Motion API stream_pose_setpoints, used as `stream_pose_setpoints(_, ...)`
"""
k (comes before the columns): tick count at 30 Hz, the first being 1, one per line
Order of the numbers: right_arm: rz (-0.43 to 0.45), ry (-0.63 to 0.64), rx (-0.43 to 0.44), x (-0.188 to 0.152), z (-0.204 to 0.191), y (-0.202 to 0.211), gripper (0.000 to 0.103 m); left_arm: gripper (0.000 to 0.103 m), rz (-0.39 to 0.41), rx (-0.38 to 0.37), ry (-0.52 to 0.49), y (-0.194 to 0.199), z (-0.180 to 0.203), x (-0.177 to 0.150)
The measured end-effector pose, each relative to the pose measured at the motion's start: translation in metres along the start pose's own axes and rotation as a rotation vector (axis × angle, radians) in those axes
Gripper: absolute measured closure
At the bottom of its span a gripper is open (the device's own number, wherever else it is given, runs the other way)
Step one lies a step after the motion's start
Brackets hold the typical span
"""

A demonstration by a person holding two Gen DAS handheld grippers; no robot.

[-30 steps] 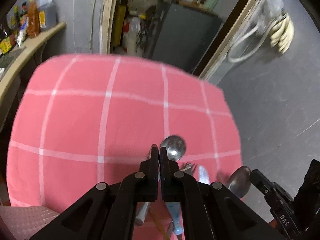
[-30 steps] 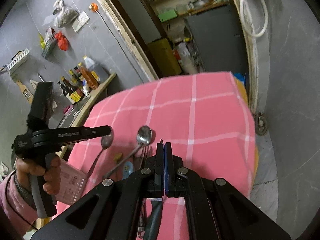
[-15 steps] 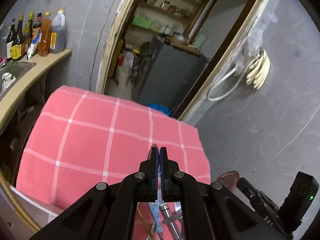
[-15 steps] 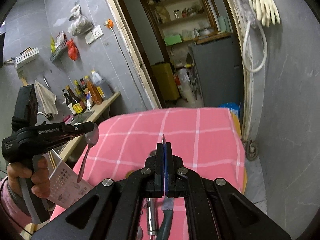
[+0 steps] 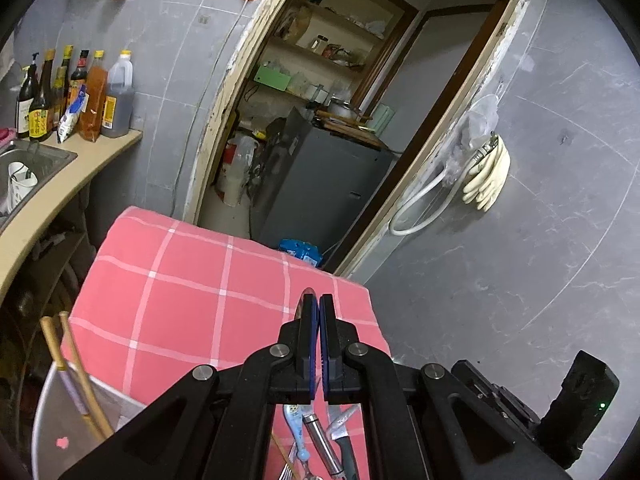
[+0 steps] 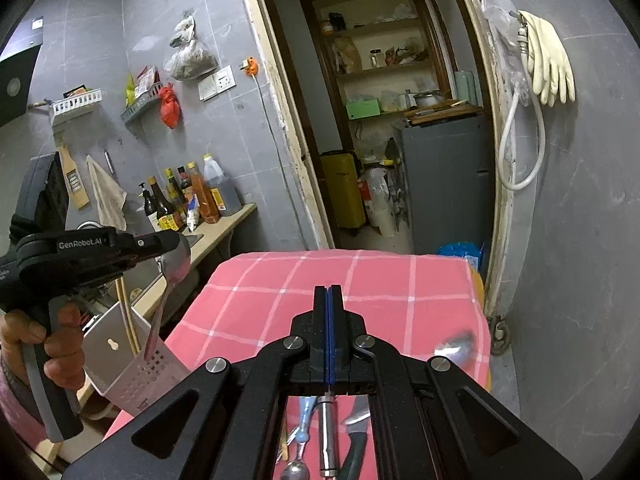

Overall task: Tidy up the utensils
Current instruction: 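Lift the steel spoon with the left tool and carry it toward the caddy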

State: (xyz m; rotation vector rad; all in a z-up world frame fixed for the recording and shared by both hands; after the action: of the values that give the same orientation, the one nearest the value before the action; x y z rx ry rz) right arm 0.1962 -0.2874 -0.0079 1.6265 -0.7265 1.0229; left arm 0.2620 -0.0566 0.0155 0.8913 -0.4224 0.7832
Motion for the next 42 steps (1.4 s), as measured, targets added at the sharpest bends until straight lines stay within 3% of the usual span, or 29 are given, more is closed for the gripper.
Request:
stream_pose_setpoints(3,-0.036,-0.032,0.011,-0.013,0.002,-0.008,0.102,0.101,-0.014,0.002,0.003,0.002,-0.003,-0.003)
stream_pose_setpoints(8,-0.186,-0.151,0.039,-0.057,0.018,-0.04,0.102,0.101,-0.065,0.003,0.017,-0.013,-0.008,-0.016)
stream_pose_setpoints(14,-0.259,-0.242,-0.015,-0.092,0.042,-0.057,0.101,0.101,-0.118,0.015,0.023,-0.04,-0.007,-0.032)
stream_pose_setpoints(15,-0.264,-0.255,-0.031,-0.097,0.048,-0.058,0.098,0.101,-0.129,0.016,0.025,-0.046,-0.007,-0.035)
stream_pose_setpoints(17,-0.282,-0.281,-0.072,-0.104,0.065,-0.06,0.082,0.101,-0.143,0.015,0.03,-0.056,-0.005,-0.038)
stream_pose_setpoints(18,-0.286,-0.293,-0.085,-0.108,0.071,-0.062,0.068,0.101,-0.151,0.016,0.031,-0.062,-0.004,-0.04)
stream_pose_setpoints(19,-0.286,-0.313,-0.104,-0.112,0.082,-0.063,0.065,0.101,-0.158,0.016,0.031,-0.069,-0.004,-0.042)
stream_pose_setpoints(24,-0.309,-0.366,-0.146,-0.126,0.12,-0.083,0.065,0.101,-0.212,0.034,0.041,-0.104,-0.004,-0.055)
stream_pose_setpoints(30,-0.313,-0.407,-0.131,-0.132,0.149,-0.115,0.066,0.101,-0.257,0.045,0.041,-0.131,-0.002,-0.064)
stream_pose_setpoints(39,-0.323,-0.401,-0.092,-0.129,0.156,-0.139,0.099,0.101,-0.278,0.047,0.037,-0.141,-0.006,-0.063)
stream_pose_setpoints(42,-0.294,-0.386,-0.088,-0.123,0.15,-0.135,0.1,0.101,-0.274,0.04,0.041,-0.138,-0.006,-0.061)
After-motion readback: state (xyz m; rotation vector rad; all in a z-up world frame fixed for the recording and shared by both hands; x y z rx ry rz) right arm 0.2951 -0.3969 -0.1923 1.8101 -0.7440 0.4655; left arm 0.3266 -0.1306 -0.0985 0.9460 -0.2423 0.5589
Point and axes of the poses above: each gripper's, at about its wrist camera, not at the fingertips, and y roughly against the way its jaws point, z to its right, x to its top, the point moved 3 cm from there along -y, roughly the way its jaws point, and after that the axes turned 12 degrees about y, right-handed, at the moved point
